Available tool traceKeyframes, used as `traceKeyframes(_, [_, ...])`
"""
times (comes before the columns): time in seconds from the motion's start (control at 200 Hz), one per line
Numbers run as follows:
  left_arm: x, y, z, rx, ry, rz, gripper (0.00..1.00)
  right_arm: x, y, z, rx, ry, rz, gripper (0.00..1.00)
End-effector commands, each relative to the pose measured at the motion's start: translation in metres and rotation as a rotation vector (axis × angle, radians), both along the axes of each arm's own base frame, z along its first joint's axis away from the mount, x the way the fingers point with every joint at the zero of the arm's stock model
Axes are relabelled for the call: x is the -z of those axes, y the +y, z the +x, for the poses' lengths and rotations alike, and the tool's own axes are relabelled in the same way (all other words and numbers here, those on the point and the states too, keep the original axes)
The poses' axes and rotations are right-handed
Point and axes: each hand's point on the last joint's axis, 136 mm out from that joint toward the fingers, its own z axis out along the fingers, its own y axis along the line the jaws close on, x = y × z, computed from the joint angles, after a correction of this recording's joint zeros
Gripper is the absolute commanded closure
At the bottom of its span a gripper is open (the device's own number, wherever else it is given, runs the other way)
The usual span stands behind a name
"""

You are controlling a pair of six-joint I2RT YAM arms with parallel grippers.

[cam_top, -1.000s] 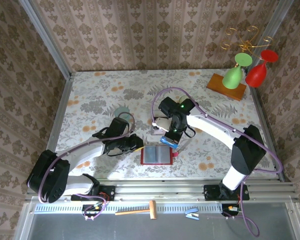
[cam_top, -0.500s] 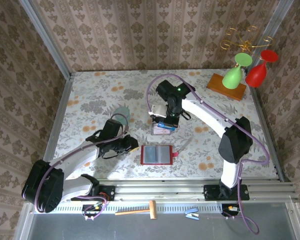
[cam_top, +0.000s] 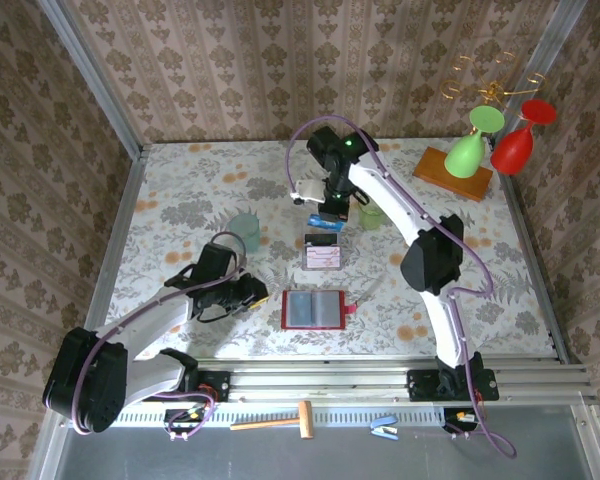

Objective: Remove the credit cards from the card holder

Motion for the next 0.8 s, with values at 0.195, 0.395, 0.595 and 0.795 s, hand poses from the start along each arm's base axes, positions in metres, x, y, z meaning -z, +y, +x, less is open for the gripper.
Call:
traceKeyframes(0.195, [0.005,0.014,0.000,-0.029,0.047,0.010,0.79,0.011,0.002,0.012,-0.068,0.046,-0.006,1.00])
traceKeyframes(0.395, [0.006,0.017,0.004,-0.034,0.058,0.008,0.79,0.025,0.003,0.021,-0.080,0.042,-0.012,1.00])
traceKeyframes(0.595, [0.007,0.018,0.003,-0.033,0.071,0.008,0.79,0.039,0.002,0.023,-0.098,0.061,-0.028,1.00])
traceKeyframes(0.795, [0.008,0.020,0.002,-0.042,0.074,0.014,0.79,0.052,0.003,0.023,-0.108,0.087,-0.036,1.00])
